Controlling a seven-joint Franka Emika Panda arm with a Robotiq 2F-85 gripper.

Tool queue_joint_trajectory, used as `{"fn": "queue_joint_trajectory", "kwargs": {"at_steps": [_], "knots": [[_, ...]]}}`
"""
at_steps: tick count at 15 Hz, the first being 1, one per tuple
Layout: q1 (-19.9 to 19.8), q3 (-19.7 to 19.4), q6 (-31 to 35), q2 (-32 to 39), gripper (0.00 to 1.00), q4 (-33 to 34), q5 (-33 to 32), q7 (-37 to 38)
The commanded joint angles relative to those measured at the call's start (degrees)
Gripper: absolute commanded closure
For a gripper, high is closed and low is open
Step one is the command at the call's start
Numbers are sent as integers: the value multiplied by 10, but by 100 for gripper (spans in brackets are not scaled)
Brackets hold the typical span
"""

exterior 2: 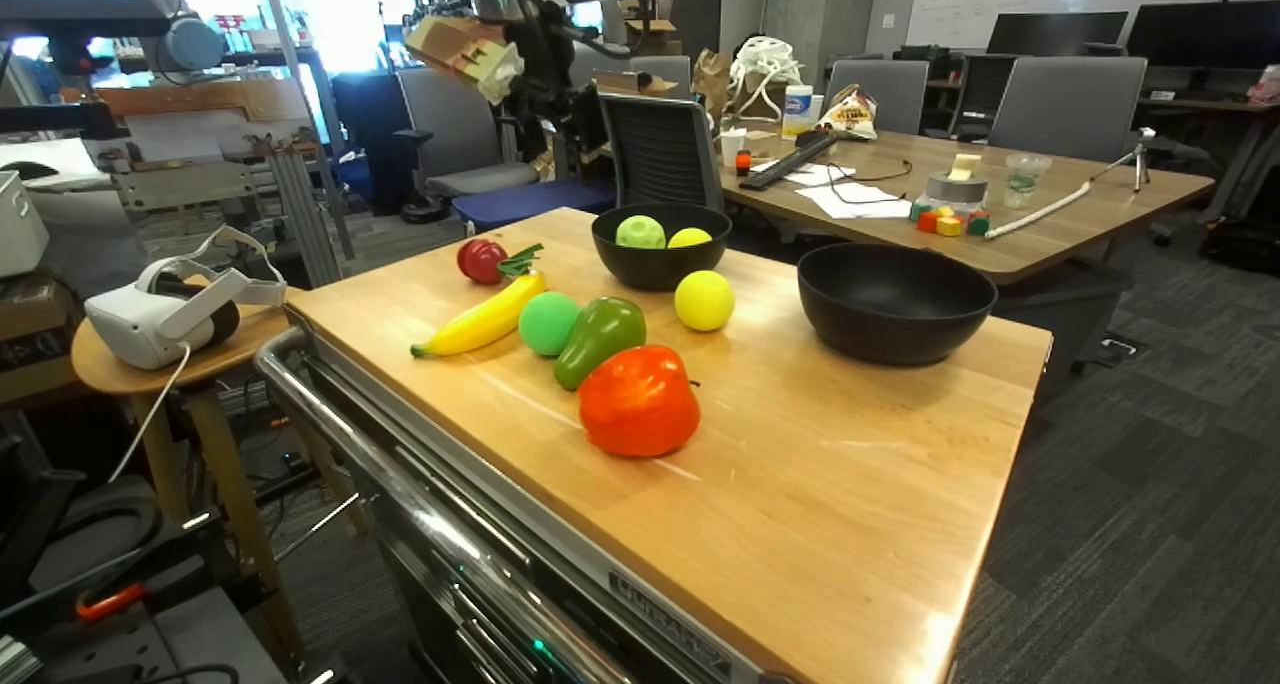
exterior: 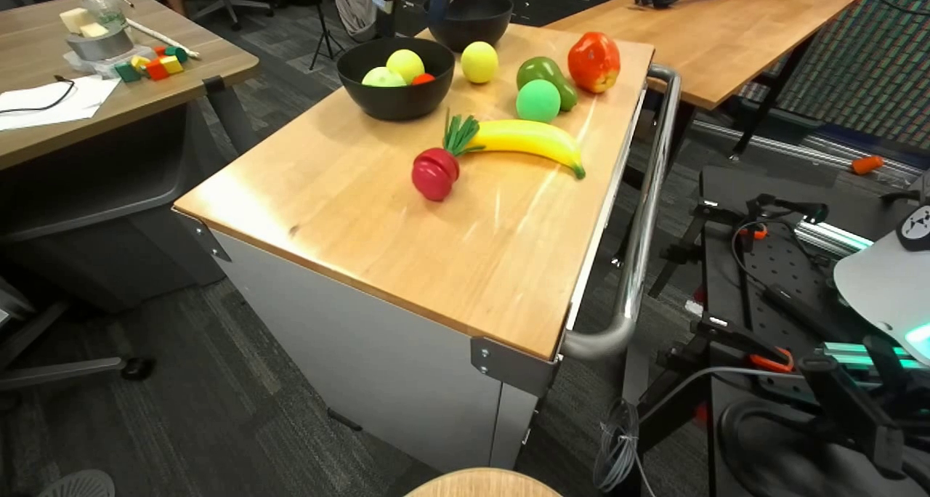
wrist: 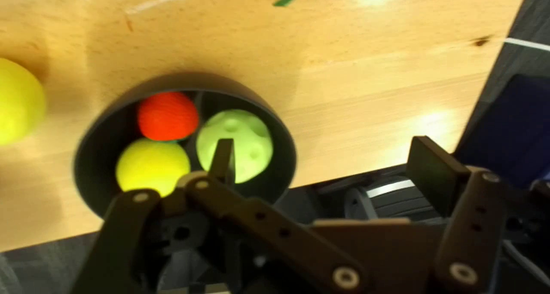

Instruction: Place the fruits and vegetables inside the two black bowls

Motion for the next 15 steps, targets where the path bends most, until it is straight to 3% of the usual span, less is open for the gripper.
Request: {"fn": "queue_joint_trajectory", "kwargs": {"at_steps": [1, 4, 7, 10, 12, 15], "knots": [[-3, 14, -1, 10, 0, 19, 25, -28], [0, 31, -2, 41, 0, 65, 55, -60], [8, 2, -25, 40, 0, 52, -89, -7], [-8, -5, -83, 8, 0, 12, -116, -29], [-22, -6, -101, -9, 0, -13, -87, -59], [-46, -15, -64, -20, 0, -55, -36, -108]]}}
